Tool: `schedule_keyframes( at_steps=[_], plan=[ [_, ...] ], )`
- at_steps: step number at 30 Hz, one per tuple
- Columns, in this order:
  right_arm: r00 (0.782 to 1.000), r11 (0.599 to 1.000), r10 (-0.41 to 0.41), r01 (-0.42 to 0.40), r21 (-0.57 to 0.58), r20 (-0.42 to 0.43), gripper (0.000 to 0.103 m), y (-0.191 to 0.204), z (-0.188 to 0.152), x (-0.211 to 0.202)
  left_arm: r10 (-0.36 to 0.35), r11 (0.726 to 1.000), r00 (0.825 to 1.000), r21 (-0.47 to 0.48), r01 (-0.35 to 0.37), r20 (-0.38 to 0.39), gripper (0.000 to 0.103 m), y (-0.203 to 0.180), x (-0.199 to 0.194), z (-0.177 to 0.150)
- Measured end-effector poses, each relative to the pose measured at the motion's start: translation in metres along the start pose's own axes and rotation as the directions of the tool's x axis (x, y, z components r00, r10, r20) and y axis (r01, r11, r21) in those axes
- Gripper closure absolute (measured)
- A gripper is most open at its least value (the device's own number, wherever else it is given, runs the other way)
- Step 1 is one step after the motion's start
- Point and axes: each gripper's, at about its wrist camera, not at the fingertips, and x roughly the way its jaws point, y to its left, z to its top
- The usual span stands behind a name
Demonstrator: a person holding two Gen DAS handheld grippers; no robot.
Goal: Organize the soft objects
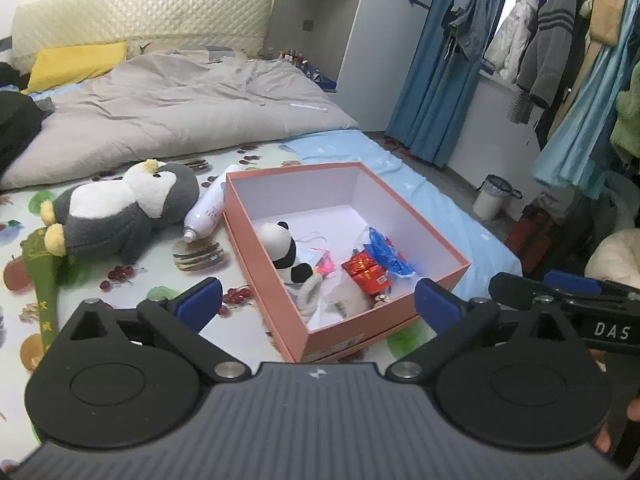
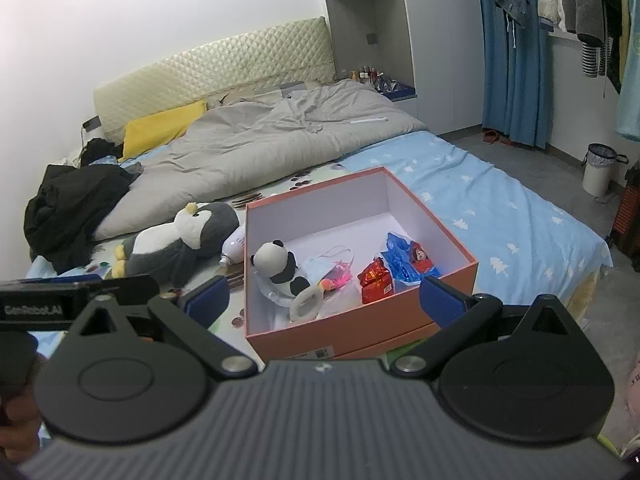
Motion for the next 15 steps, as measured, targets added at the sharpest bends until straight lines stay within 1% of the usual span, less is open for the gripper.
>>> schedule_keyframes(
  at_steps=[9, 15],
  plan=[
    [1.000, 1.000, -0.009, 0.009, -0.012, -0.016, 0.000, 0.0037, -0.0019, 0.0010, 0.024, 1.000, 1.000, 0.013, -0.023, -0.018, 0.000, -0.0015, 0.0035, 0.0022],
    [1.000, 1.000, -0.019, 0.018, -0.007, -0.018, 0.000, 0.0021, -0.0022, 0.0014, 0.035, 0.999, 0.999, 0.024, -0.034, -0.009, 0.000, -0.0025, 0.0034, 0.0019]
  ],
)
